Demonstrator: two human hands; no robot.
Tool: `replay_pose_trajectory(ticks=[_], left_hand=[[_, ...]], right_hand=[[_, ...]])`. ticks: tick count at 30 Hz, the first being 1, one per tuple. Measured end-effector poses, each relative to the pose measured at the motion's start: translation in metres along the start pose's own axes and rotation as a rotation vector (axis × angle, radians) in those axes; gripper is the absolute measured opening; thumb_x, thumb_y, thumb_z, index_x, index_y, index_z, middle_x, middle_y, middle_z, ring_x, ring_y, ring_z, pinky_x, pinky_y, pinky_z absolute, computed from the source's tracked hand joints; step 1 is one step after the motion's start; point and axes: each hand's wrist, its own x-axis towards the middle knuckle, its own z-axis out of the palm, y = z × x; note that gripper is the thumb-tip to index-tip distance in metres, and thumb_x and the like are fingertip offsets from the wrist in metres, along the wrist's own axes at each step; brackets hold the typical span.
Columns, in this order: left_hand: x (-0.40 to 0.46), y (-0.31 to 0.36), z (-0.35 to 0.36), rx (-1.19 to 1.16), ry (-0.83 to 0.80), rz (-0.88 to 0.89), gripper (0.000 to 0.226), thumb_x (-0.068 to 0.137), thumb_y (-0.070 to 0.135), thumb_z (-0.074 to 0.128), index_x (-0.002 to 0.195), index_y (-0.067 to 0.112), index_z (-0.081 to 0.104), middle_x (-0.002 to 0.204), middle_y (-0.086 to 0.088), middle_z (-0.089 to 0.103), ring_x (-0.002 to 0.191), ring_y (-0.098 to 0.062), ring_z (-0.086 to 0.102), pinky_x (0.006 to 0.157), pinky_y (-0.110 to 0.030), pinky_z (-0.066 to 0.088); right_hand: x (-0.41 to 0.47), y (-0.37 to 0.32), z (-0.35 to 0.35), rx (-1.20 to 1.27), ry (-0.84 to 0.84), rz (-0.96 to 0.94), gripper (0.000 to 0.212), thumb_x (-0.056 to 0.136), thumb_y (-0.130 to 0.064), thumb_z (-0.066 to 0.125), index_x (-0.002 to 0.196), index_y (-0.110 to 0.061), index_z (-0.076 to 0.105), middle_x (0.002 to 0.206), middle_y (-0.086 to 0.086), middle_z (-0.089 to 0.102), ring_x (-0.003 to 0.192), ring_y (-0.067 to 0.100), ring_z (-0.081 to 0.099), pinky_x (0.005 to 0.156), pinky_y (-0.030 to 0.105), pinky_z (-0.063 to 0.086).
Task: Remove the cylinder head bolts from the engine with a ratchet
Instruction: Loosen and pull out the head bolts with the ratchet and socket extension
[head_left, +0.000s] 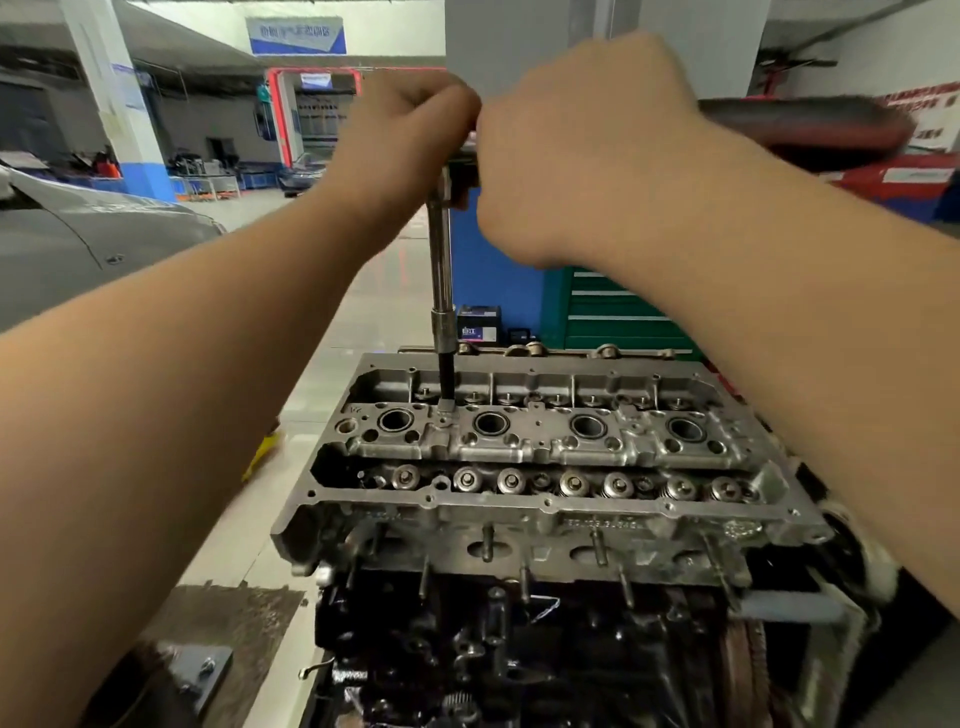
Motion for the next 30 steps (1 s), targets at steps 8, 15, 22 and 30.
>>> replay_pose_trajectory(ticks=[8,15,22,30], left_hand=[[0.002,0.006,0.024,1.069,0.332,-0.069,0.041,0.092,0.041,0.037,0.066,0.013,0.051,0.058,-0.006,0.041,0.062,-0.032,0.043,0.054,-0.037,0.021],[0.001,-0.003,0.012,-0.040,0.101,0.044,0.054,0.089,0.000,0.045,0.047,0.033,0.051,0.048,0.016,0.039,0.045,-0.003,0.039,0.049,-0.022,0.038],[0.001,0.002,0.013,0.918,0.365,-0.105,0.036,0.088,0.036,0.042,0.063,0.012,0.050,0.053,-0.002,0.034,0.053,-0.021,0.035,0.052,-0.030,0.024],[0.001,0.012,-0.001,0.159,-0.083,-0.040,0.036,0.099,0.010,0.047,0.066,0.016,0.060,0.057,0.006,0.058,0.056,-0.012,0.058,0.057,-0.031,0.049]], right_hand=[[0.023,0.013,0.050,0.626,-0.216,0.015,0.022,0.099,-0.014,0.048,0.116,-0.025,0.054,0.112,0.006,0.055,0.117,0.036,0.053,0.089,0.039,0.035],[-0.002,0.000,0.017,0.030,0.061,0.009,0.016,0.086,-0.023,0.052,0.072,-0.017,0.047,0.063,-0.003,0.037,0.052,0.019,0.031,0.052,0.032,0.020],[0.033,0.007,0.050,0.555,-0.223,-0.029,0.023,0.102,-0.026,0.045,0.119,-0.030,0.059,0.107,0.002,0.060,0.108,0.032,0.053,0.091,0.039,0.036],[-0.007,0.008,0.018,0.163,0.065,0.098,0.019,0.080,-0.024,0.042,0.065,-0.022,0.031,0.061,-0.002,0.028,0.051,0.020,0.026,0.051,0.029,0.020]])
